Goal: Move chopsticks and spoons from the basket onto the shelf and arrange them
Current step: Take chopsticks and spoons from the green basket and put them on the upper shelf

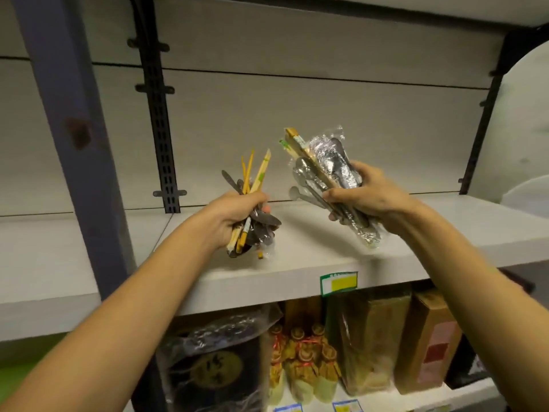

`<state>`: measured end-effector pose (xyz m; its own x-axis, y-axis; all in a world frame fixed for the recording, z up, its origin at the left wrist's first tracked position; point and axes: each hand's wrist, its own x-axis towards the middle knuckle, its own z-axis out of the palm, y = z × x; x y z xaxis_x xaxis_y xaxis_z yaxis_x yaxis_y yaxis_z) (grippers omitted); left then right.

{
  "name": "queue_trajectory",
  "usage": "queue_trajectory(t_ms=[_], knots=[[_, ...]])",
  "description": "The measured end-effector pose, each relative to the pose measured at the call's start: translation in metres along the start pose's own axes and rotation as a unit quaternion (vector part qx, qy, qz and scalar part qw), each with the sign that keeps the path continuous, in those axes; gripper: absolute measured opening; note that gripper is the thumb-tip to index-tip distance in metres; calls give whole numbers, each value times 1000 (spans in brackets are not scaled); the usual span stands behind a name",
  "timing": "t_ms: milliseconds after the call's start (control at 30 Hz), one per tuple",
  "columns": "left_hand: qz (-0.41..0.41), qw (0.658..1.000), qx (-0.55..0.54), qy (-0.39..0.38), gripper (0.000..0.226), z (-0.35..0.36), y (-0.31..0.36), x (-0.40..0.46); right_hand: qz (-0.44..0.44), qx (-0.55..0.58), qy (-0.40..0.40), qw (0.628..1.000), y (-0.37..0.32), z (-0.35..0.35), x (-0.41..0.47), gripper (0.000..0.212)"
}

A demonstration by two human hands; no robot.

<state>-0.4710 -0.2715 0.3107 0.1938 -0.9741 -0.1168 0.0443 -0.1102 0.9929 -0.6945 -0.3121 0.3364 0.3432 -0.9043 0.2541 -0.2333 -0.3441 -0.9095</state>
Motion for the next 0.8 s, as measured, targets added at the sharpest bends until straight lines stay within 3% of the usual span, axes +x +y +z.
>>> queue_trajectory(t_ms=[133,267,367,467,567,800], knots=[[-21,998,11,59,21,-9,0,26,29,24,-30,999,5,24,34,52],[-49,993,28,107,15,-13,-11,36,33,-45,-48,997,22,52,58,47],[-55,984,97,138,27,-17,-18,38,52,-90,-103,989,33,62,68,54],[-49,979,145,131,31,-15,-14,35,69,-90,-164,980,33,56,75,38],[-36,969,201,136,29,-12,-13,41,52,-137,-182,972,33,48,86,54],[1,930,319,185,28,-16,-20,52,2,-220,-156,963,49,53,105,67]])
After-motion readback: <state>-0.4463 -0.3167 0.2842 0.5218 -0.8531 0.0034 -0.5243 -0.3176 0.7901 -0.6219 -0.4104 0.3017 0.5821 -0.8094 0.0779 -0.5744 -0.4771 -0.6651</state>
